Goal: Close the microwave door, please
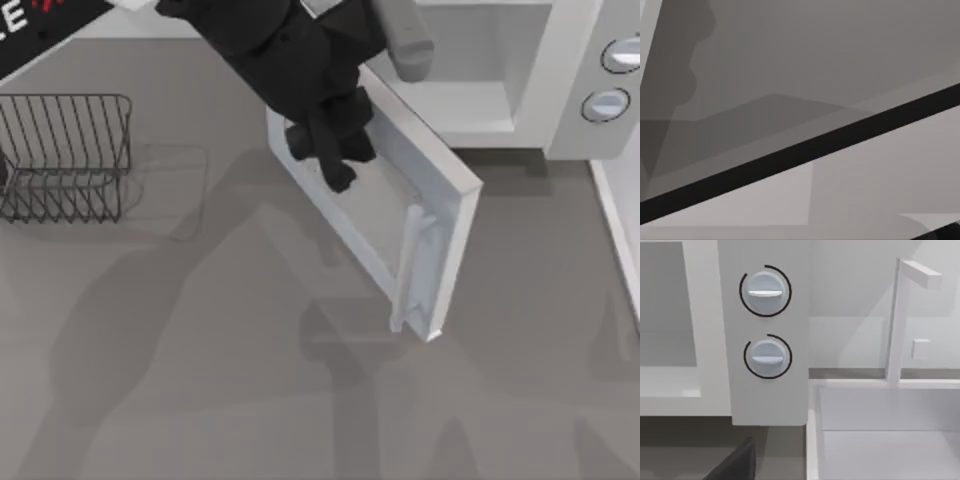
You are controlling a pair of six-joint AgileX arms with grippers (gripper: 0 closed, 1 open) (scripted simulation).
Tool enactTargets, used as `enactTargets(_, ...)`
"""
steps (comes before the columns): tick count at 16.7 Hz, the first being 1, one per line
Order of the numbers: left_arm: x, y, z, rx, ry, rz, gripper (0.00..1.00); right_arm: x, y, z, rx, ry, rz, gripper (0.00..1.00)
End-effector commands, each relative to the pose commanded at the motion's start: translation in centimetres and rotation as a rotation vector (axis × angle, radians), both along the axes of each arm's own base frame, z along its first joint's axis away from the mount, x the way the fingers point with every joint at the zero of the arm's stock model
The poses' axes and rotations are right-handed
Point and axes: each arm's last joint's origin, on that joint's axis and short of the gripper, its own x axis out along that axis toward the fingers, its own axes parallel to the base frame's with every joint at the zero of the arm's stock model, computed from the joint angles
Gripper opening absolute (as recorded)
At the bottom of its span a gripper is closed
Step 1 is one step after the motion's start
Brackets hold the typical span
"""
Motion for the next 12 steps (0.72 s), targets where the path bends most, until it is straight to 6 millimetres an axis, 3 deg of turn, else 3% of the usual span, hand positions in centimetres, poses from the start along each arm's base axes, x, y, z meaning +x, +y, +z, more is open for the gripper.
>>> enactTargets(4,0.0,0.1,0.1,-0.001,0.000,0.003,0.00,0.0,0.0,0.0,0.000,0.000,0.000,1.00)
enactTargets(12,0.0,-1.8,0.0,-0.001,0.001,0.004,0.00,0.0,0.0,0.0,0.000,0.000,0.000,1.00)
